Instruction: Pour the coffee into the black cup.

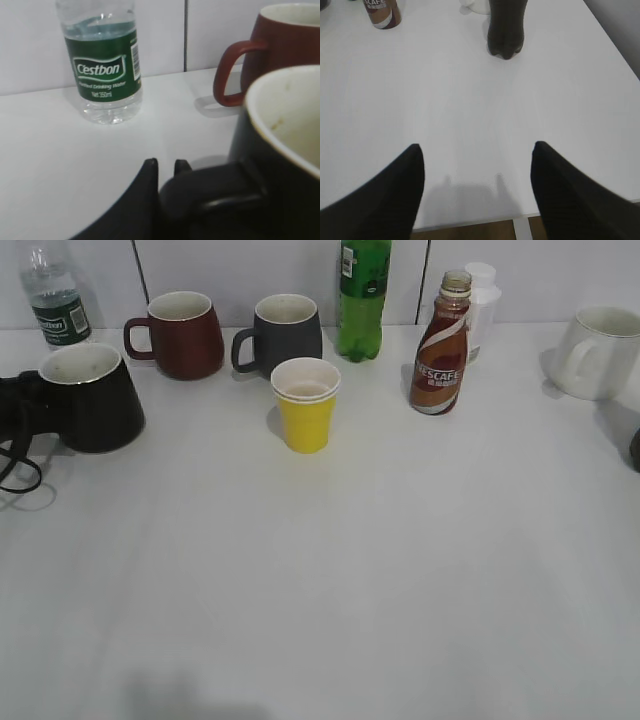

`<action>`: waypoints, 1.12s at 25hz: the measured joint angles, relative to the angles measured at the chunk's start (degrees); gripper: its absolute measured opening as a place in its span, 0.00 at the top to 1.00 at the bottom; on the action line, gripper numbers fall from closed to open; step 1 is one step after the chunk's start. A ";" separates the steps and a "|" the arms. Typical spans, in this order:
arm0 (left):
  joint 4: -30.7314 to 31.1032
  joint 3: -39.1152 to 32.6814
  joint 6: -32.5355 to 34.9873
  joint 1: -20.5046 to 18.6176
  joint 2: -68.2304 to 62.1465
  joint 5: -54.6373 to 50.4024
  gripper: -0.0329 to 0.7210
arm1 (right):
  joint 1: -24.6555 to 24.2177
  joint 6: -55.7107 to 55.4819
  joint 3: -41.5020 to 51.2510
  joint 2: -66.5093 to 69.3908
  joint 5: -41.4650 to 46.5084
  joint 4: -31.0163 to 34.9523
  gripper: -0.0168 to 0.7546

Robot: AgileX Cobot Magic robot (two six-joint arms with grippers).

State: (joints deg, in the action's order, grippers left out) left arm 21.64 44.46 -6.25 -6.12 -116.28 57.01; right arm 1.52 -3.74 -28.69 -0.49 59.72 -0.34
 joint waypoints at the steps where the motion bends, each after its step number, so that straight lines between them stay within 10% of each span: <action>1: 0.35 0.00 -0.55 0.00 0.00 0.11 0.87 | 0.00 0.00 0.00 0.00 0.00 0.00 0.30; 28: 18.30 0.00 -13.84 8.86 6.66 8.17 0.88 | 0.00 0.00 0.00 0.00 0.00 0.00 0.30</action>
State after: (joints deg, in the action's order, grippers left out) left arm 39.94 44.46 -20.09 2.74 -109.63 65.18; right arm 1.52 -3.74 -28.69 -0.49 59.72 -0.34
